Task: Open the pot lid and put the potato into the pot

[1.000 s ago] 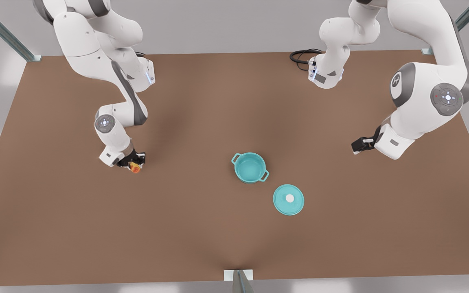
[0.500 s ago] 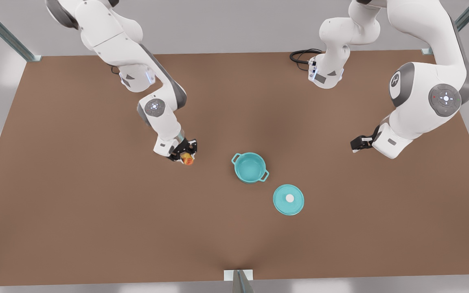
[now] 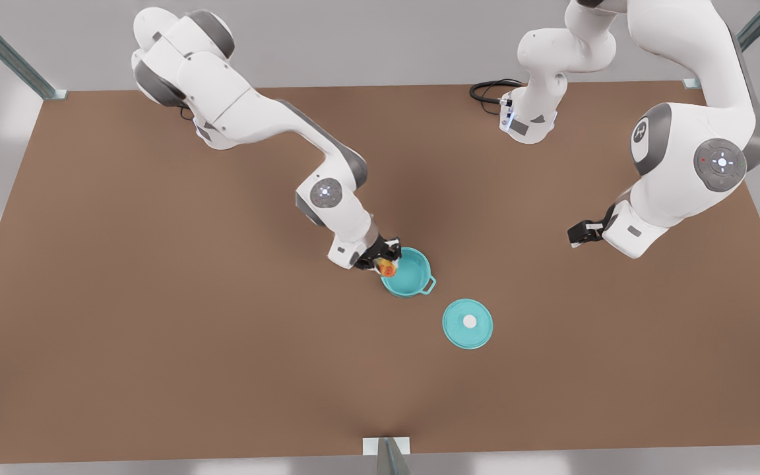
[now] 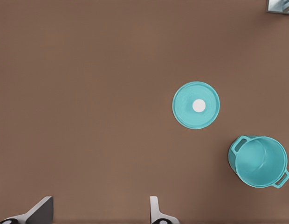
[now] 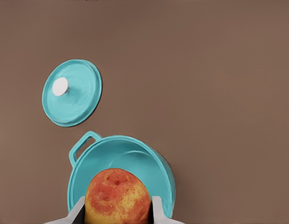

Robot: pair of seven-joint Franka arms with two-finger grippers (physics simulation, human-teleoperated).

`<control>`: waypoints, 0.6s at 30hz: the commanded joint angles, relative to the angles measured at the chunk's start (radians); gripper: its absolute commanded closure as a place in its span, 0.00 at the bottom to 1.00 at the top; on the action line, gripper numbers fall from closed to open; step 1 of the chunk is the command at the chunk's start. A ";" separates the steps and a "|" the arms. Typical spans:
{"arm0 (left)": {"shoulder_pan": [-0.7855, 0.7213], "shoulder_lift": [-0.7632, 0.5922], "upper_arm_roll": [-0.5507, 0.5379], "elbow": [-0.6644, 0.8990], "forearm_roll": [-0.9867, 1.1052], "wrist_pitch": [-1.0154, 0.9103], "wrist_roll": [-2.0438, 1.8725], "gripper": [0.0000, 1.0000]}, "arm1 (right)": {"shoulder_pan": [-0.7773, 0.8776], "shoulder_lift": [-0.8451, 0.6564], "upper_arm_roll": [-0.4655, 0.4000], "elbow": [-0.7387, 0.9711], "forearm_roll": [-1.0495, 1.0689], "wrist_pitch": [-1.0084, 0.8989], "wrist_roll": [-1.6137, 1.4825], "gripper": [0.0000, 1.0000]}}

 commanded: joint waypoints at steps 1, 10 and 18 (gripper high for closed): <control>0.000 -0.001 0.000 0.001 0.000 -0.001 0.008 0.00 | 0.014 0.035 0.000 0.041 -0.005 -0.002 0.349 0.45; 0.000 0.013 0.000 0.001 0.002 0.001 0.008 0.00 | 0.077 0.161 -0.027 0.125 -0.008 0.007 0.352 0.35; 0.000 0.013 0.000 0.033 -0.013 0.001 0.011 0.00 | -0.107 -0.135 -0.032 0.143 -0.016 -0.485 0.135 0.00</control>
